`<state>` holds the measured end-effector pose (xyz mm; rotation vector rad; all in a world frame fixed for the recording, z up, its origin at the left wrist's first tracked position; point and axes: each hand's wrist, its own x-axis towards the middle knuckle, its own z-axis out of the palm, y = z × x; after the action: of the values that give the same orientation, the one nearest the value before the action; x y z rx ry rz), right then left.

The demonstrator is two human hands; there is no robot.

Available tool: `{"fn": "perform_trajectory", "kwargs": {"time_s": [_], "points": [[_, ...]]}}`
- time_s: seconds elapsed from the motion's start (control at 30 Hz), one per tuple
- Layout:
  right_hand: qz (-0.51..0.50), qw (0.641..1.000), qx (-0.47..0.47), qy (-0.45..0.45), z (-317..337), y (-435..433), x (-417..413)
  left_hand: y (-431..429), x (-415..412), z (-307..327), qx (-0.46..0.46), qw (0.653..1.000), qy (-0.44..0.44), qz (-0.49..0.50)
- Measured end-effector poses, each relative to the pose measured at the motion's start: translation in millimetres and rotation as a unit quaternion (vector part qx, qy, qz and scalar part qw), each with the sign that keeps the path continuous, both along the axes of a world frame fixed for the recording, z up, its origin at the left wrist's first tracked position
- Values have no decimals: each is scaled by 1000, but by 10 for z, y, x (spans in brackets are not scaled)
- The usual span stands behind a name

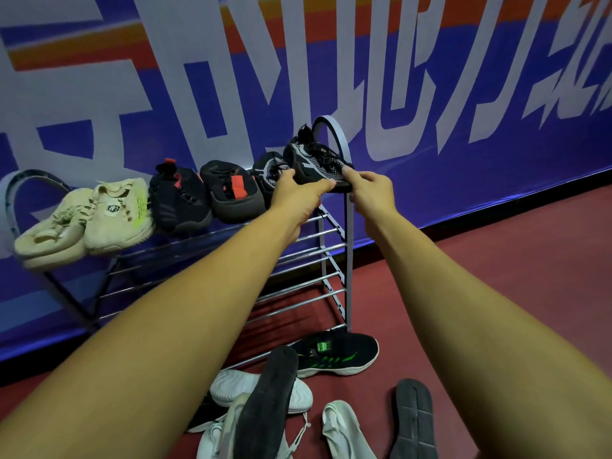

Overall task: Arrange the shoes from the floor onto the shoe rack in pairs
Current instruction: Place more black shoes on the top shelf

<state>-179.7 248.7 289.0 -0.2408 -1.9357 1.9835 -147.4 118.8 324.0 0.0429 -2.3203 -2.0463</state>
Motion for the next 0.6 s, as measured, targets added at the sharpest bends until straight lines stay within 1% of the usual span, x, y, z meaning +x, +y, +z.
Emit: {"fn": "perform_trajectory", "kwargs": {"time_s": [0.1, 0.2, 0.27, 0.47, 0.6], "points": [[37, 998, -56, -4, -11, 43, 4, -90, -13, -21, -29, 999, 10, 9], [29, 996, -80, 21, 8, 59, -6, -235, -9, -82, -92, 995, 33, 4], [20, 996, -83, 21, 40, 30, 0, -322, -14, -106, -122, 992, 41, 1], [23, 999, 15, -39, -53, -16, 30, -408, 6, -67, -206, 976, 69, -23], [54, 993, 93, -48, 47, -69, 166, -473, 61, -116, -287, 950, 92, -76]]}}
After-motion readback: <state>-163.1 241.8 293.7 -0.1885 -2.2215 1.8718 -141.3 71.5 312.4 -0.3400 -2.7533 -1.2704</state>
